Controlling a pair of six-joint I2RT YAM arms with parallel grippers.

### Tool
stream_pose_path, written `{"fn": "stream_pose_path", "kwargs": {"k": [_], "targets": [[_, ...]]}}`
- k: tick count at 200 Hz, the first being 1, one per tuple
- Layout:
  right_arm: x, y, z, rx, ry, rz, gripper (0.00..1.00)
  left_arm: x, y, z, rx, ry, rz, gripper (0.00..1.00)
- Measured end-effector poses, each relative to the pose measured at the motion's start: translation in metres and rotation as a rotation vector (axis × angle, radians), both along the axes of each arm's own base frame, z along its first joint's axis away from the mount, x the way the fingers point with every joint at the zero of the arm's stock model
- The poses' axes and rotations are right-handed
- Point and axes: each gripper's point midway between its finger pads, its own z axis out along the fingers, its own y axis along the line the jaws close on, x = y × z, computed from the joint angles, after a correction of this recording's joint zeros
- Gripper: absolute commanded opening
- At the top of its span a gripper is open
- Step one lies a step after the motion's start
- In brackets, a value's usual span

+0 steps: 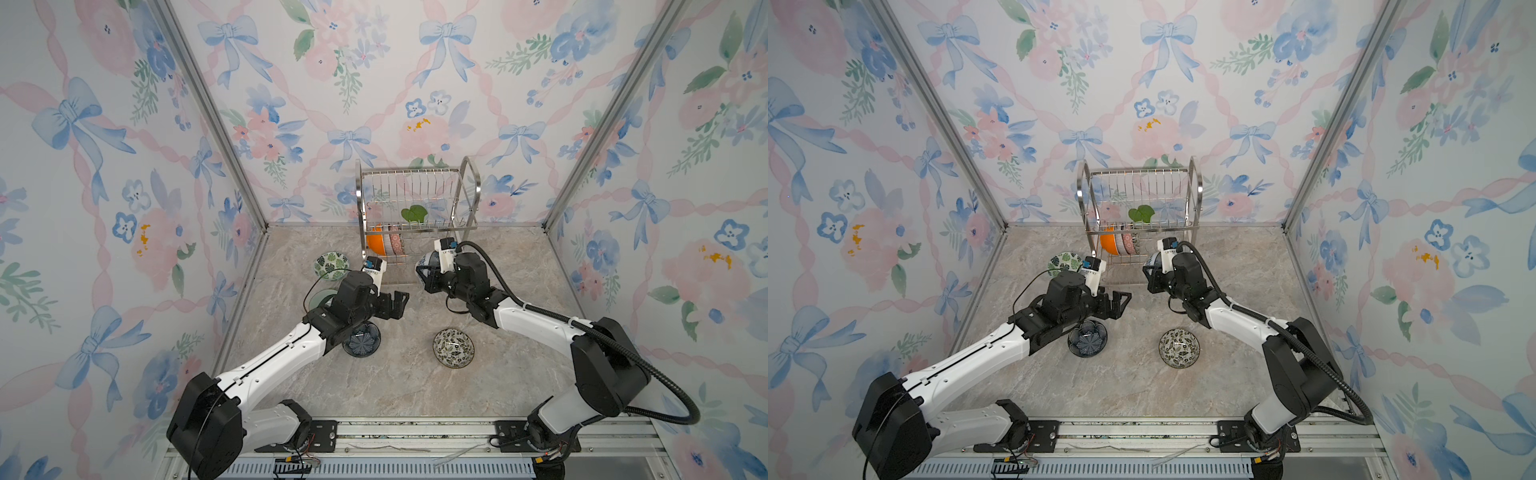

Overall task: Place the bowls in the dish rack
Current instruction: 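Raise the rose bowl and bring it beside the floral bowl in the rack, then lower the rose bowl upright into the slot beside the floral bowl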

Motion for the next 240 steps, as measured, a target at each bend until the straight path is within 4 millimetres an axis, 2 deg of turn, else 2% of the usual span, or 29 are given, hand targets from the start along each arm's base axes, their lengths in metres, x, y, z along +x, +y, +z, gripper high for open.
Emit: {"fn": "stream_pose_path", "kwargs": {"k": [31, 70, 173, 207, 240], "targets": [[0.022, 0.002, -0.019, 0.021, 0.017, -0.008, 0.00, 0.001, -0.004, 0.000, -0.004, 0.008, -0.013, 0.98], [0.042, 0.010, -0.018, 0.069, 0.007, -0.005, 0.00, 0.003, -0.001, -0.003, -0.003, 0.015, -0.007, 0.98], [0.058, 0.021, -0.024, 0.199, -0.011, -0.005, 0.00, 0.018, 0.012, 0.001, -0.033, 0.014, 0.048, 0.98], [0.068, 0.026, -0.036, 0.209, -0.001, -0.010, 0.00, 0.020, 0.012, -0.005, -0.039, 0.037, 0.049, 0.98], [0.082, 0.029, -0.035, 0.243, -0.021, -0.027, 0.00, 0.027, 0.012, -0.007, -0.046, 0.051, 0.061, 0.98]]}}
